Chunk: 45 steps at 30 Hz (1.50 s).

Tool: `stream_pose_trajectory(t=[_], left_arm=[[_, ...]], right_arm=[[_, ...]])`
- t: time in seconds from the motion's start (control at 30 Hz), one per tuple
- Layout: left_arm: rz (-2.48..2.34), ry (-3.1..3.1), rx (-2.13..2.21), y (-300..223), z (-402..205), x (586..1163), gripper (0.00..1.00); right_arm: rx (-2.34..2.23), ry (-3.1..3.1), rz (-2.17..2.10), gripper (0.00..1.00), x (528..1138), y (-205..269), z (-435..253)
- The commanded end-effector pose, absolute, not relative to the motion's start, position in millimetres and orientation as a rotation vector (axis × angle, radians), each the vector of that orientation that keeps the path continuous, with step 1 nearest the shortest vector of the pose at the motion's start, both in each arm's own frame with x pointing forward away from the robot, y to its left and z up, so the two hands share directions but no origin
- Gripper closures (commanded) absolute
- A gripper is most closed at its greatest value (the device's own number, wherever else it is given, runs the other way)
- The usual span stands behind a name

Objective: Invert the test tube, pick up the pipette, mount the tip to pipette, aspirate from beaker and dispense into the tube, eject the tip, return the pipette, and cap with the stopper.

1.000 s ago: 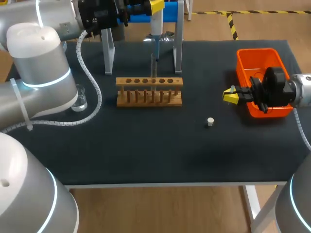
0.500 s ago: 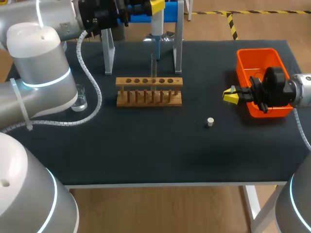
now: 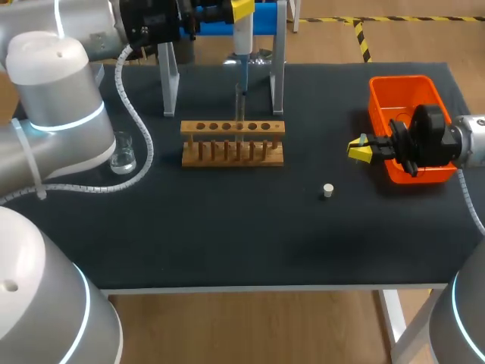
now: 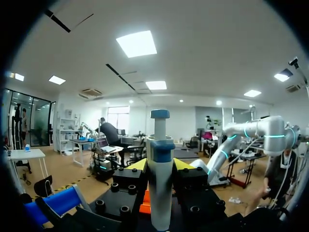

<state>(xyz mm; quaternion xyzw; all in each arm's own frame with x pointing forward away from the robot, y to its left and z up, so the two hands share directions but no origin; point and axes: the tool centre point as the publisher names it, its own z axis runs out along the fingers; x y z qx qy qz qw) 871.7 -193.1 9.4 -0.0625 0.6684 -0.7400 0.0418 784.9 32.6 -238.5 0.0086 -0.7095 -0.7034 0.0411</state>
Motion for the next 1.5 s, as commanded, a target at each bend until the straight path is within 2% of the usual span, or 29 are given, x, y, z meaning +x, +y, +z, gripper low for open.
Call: stream_pose_trajectory(t=[0.03, 1.13, 1.5], left_arm=[[-2.263, 2.051, -0.189, -191.4, 8.8, 871.6, 1.00], [-2.257, 2.050, -0.189, -190.4, 8.4, 869.3, 1.00], [-2.257, 2.050, -0.189, -190.4, 8.4, 869.3, 1.00]], right_arm=[[0.025, -2.177, -2.152, 1.00, 784.0, 32.6, -237.8], [0.025, -2.177, -2.152, 1.00, 784.0, 32.6, -237.8], [0.050, -2.204, -2.126, 1.00, 798.1, 66.0, -232.2]])
